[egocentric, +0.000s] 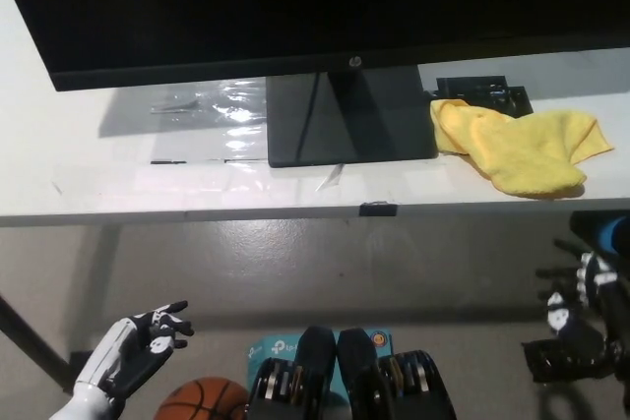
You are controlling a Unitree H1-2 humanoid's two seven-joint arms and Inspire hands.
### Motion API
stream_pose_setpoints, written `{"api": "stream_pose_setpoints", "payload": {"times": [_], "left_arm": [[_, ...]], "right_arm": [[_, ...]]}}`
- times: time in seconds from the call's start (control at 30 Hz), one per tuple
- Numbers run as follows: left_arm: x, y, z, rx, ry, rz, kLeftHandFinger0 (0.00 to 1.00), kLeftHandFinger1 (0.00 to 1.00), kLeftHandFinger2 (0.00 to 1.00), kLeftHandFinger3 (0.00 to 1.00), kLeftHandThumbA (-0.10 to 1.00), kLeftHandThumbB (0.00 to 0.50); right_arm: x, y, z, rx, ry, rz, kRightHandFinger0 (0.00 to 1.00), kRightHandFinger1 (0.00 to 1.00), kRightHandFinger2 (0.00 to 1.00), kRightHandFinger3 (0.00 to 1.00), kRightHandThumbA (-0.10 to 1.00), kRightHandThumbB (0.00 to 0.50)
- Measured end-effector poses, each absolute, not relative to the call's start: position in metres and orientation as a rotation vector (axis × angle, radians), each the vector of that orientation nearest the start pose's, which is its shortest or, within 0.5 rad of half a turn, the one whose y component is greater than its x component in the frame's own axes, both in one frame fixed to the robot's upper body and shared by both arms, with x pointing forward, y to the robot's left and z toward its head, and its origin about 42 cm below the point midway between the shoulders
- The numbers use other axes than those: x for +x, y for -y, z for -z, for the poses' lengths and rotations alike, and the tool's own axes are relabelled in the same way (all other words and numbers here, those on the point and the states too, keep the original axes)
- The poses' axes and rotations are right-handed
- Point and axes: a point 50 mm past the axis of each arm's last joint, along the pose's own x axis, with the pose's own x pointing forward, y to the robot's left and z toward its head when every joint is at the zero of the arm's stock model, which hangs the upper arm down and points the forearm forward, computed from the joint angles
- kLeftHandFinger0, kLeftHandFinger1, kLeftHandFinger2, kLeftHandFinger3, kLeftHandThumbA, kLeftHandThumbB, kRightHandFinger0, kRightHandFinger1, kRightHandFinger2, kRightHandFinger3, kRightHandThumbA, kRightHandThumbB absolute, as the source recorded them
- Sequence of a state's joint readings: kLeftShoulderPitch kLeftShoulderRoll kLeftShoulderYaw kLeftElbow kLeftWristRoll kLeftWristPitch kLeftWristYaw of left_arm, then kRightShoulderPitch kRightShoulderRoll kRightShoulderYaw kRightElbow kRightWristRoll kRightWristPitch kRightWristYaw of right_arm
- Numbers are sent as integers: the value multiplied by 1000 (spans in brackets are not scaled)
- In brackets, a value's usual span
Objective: The robot uses its right hand to pick up the cloth kept in the middle of the desk and use it to wipe the monitor in the middle of the desk by swiping its screen twice
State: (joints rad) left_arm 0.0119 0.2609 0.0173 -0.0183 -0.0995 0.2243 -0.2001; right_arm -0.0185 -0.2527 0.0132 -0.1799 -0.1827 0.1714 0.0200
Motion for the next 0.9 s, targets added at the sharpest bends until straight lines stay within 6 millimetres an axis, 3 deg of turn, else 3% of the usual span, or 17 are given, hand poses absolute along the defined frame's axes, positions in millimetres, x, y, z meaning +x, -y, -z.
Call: {"api": "stream_pose_setpoints", "payload": {"times": [0.03, 0.13, 0.17, 0.27, 0.3, 0.33, 0.37, 0.4, 0.43, 0.47, 0.5, 0.57, 0.7, 0.9], "left_arm": [[278, -294, -93, 137, -229, 164, 744, 784, 848, 1000, 306, 77], [278, -295, -94, 138, -228, 163, 749, 797, 856, 1000, 321, 80], [278, -295, -94, 138, -227, 165, 754, 797, 854, 1000, 319, 74], [278, -295, -94, 137, -228, 166, 747, 787, 846, 1000, 312, 73], [278, -295, -94, 137, -228, 166, 733, 779, 846, 1000, 317, 69], [277, -295, -93, 138, -229, 165, 732, 778, 845, 1000, 314, 69], [277, -295, -93, 138, -231, 164, 739, 782, 847, 1000, 315, 74], [277, -295, -93, 138, -231, 164, 736, 779, 848, 1000, 318, 75], [277, -295, -93, 138, -231, 164, 731, 775, 848, 1000, 322, 75], [277, -295, -93, 138, -231, 165, 730, 775, 845, 1000, 332, 86], [278, -295, -94, 138, -230, 166, 730, 775, 842, 1000, 345, 86], [278, -295, -94, 139, -229, 168, 745, 791, 854, 1000, 347, 82], [279, -296, -95, 143, -228, 174, 759, 800, 853, 1000, 354, 88], [282, -296, -97, 147, -223, 181, 747, 796, 834, 1000, 347, 92]], "right_arm": [[292, 280, -158, -443, 55, -8, 632, 615, 731, 918, 175, 97], [314, 275, -208, -479, 210, -16, 471, 519, 696, 906, 133, 100], [320, 273, -222, -487, 251, -17, 504, 552, 690, 915, 114, 102], [336, 270, -255, -498, 347, -19, 488, 531, 666, 927, 133, 111], [338, 269, -262, -498, 363, -19, 639, 699, 804, 1000, 228, 145], [341, 267, -267, -495, 373, -18, 683, 746, 843, 1000, 253, 150], [343, 266, -271, -494, 377, -19, 817, 935, 1000, 1000, 321, 176], [345, 266, -274, -494, 379, -20, 1000, 1000, 1000, 1000, 483, 240], [348, 264, -280, -499, 376, -25, 1000, 1000, 1000, 1000, 513, 226], [351, 263, -284, -507, 373, -33, 1000, 1000, 1000, 1000, 615, 321], [353, 262, -287, -516, 365, -42, 1000, 1000, 1000, 1000, 653, 305], [359, 263, -293, -544, 338, -68, 1000, 1000, 1000, 1000, 645, 345], [372, 268, -296, -587, 273, -96, 1000, 1000, 1000, 1000, 698, 363], [394, 275, -267, -626, 98, -111, 1000, 1000, 1000, 1000, 644, 345]]}}
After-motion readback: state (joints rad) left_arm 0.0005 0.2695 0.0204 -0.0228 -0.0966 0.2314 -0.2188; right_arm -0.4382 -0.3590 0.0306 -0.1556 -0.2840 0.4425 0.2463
